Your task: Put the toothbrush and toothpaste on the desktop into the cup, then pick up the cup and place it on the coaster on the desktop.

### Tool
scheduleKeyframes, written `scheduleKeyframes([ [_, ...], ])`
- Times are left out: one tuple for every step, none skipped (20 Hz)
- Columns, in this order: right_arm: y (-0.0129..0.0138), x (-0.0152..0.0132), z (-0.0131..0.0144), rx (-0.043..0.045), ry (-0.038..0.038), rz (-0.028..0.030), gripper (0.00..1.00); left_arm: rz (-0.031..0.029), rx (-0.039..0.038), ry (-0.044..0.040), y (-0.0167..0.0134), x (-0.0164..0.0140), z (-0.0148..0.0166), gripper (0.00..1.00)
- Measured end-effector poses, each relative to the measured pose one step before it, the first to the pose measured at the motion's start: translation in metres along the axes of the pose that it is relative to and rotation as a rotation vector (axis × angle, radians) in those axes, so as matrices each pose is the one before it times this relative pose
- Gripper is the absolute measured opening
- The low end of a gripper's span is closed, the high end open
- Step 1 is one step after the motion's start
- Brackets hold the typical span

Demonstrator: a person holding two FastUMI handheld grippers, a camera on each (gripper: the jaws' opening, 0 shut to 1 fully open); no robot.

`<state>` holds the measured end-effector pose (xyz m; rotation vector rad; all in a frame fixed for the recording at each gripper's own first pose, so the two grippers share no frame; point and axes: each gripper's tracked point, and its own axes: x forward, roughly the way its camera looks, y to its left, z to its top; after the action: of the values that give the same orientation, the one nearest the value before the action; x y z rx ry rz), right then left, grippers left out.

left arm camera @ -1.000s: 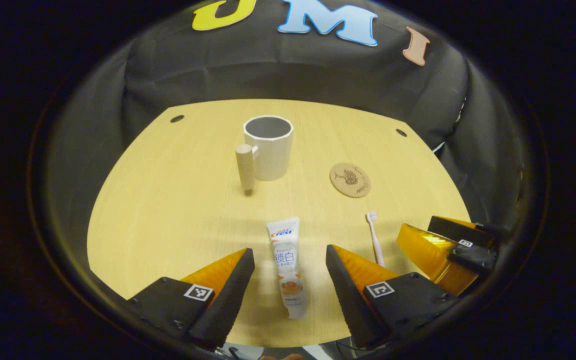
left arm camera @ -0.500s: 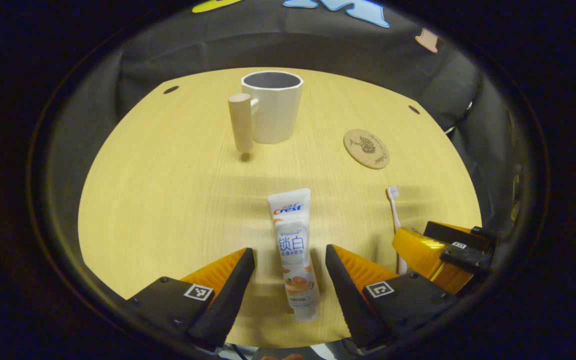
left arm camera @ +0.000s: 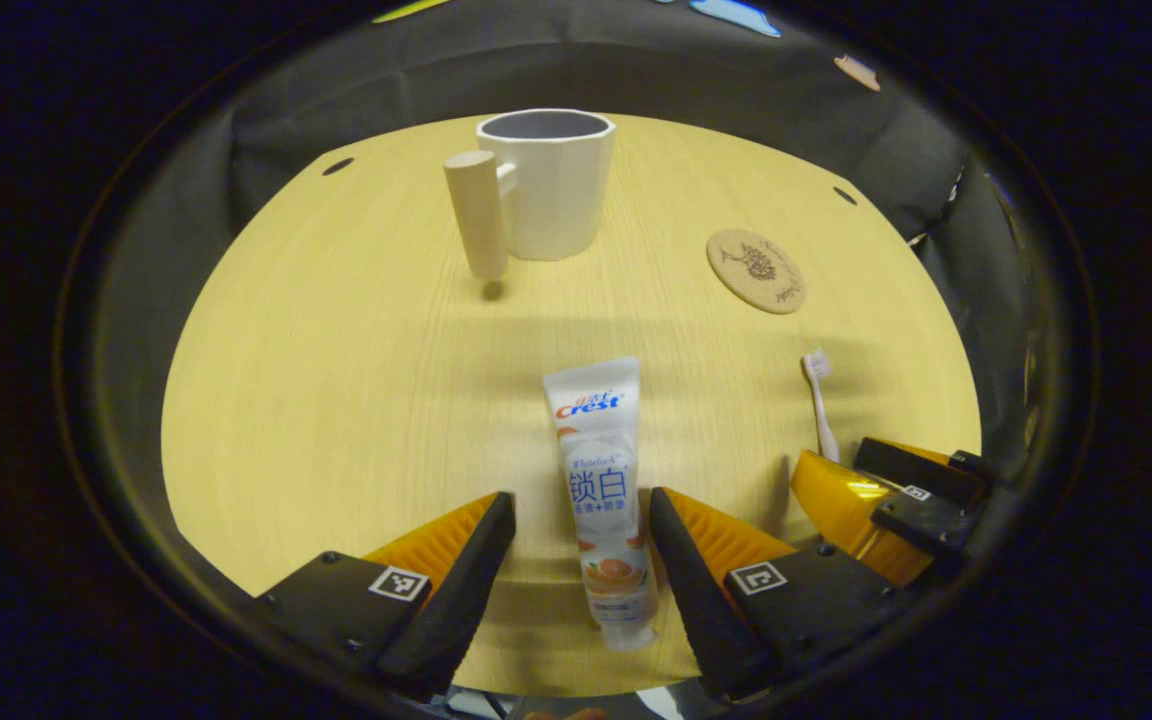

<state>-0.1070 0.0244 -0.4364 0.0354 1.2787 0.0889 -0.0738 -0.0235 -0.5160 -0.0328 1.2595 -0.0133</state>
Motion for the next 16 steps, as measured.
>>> scheduleKeyframes([
  [-0.00038,0.00013,0.00077,-0.00118,0.00747,-0.0034,0.97,0.00593,0.00108,0.00443,0.00042,-0.00011,-0.00033,0.94],
  [0.00015,0.00005,-0.00107,-0.00291,0.01311,-0.00374,0.97,0.00453,0.00105,0.00632,0.00003,0.00008,0.00007,0.94],
  [-0.00015,0.00095,0.00066,-0.00246,0.01449,-0.00462,0.97,0.00336,0.00357,0.00724,-0.00019,0.00066,-0.00032,0.92],
  [0.00003,0.0003,-0.0005,-0.00418,0.01857,-0.00386,0.97,0.00306,0.00421,0.01096,0.00037,-0.00021,0.00005,0.96],
  [-0.00016,0.00003,0.00027,-0.00714,0.02576,-0.00375,0.97,0.00428,0.0034,0.01206,0.0007,-0.00002,0.00019,0.94],
  [-0.00005,0.00028,-0.00065,-0.00851,0.02757,-0.00404,0.98,0.00397,0.00134,0.01392,-0.00026,0.00038,0.00029,0.96],
  [-0.00032,-0.00017,0.00043,-0.00933,0.02904,-0.00367,0.97,0.00405,0.00165,0.01487,0.00012,0.00019,0.0005,0.94],
  [-0.00001,0.00016,-0.00067,-0.00842,0.03142,-0.00505,0.97,0.00466,0.00312,0.01439,0.00067,0.0002,0.00037,0.94],
  [-0.00036,-0.00029,0.00047,-0.00722,0.02895,-0.00678,0.98,0.00227,-0.00149,0.00985,-0.00033,-0.0002,-0.00051,0.94],
  [0.00031,0.00054,0.00015,-0.00732,0.02863,-0.0049,0.98,0.00066,-0.0033,0.01129,-0.00006,-0.00024,0.00022,0.94],
  [-0.00004,-0.00011,0.00066,-0.00034,0.02902,-0.00307,0.98,-0.00091,-0.00042,0.00985,0.00013,-0.00012,-0.00008,0.94],
  [0.00002,0.00032,0.00047,0.00623,0.02902,-0.00017,0.99,-0.00089,0.0068,0.01469,-0.00006,-0.00053,0.00016,0.94],
  [-0.00015,-0.00061,0.00082,0.00778,0.02713,-0.00007,0.98,-0.00048,0.00927,0.01669,-0.00022,0.00079,-0.00034,0.94],
  [0.0002,0.00069,-0.00001,0.00507,0.02678,-0.00068,0.97,0.00144,-0.00019,0.02059,0.00041,0.00062,0.00022,0.94],
  [-0.00025,-0.0004,0.00084,0.0004,0.02367,-0.00155,0.98,0.00111,-0.00274,0.02357,0.00059,0.00088,0.00033,0.94],
  [0.00026,-0.00005,0.00029,-0.00173,0.01907,-0.0022,0.97,-0.00062,-0.00171,0.02437,0.00069,0.0006,0.00109,0.96],
])
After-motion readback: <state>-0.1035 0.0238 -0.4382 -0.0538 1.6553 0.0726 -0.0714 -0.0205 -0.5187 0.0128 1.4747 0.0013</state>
